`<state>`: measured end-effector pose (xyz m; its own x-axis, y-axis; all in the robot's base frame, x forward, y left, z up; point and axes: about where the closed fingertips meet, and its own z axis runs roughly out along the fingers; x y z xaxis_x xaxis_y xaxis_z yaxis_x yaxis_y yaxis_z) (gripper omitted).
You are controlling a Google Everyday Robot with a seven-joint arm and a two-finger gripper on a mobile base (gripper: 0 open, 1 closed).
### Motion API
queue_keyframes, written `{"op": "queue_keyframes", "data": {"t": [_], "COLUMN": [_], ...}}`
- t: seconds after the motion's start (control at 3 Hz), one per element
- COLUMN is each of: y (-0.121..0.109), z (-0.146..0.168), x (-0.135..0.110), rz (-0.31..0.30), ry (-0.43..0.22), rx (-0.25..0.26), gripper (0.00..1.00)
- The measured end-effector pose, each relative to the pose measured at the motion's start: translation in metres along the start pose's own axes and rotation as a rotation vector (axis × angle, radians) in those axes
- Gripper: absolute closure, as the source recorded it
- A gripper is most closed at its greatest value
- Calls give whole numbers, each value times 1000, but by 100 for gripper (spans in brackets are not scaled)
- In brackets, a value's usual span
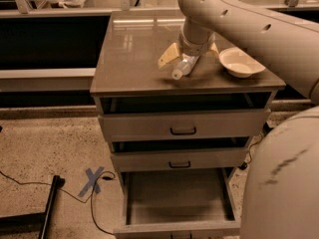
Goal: Place blue plastic bottle into bottom drawer
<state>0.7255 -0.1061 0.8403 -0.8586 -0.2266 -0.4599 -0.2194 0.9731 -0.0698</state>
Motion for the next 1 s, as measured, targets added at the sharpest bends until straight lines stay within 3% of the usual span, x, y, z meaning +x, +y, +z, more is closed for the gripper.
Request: {"op": "queue_keyframes", "data": {"t": [0.67, 1.0], "y": [5, 6], "z": [12, 21], "x": [-16, -23], "rz": [-24, -30], "ry": [-38, -36], "rx": [-16, -30], "gripper": [0, 19]}}
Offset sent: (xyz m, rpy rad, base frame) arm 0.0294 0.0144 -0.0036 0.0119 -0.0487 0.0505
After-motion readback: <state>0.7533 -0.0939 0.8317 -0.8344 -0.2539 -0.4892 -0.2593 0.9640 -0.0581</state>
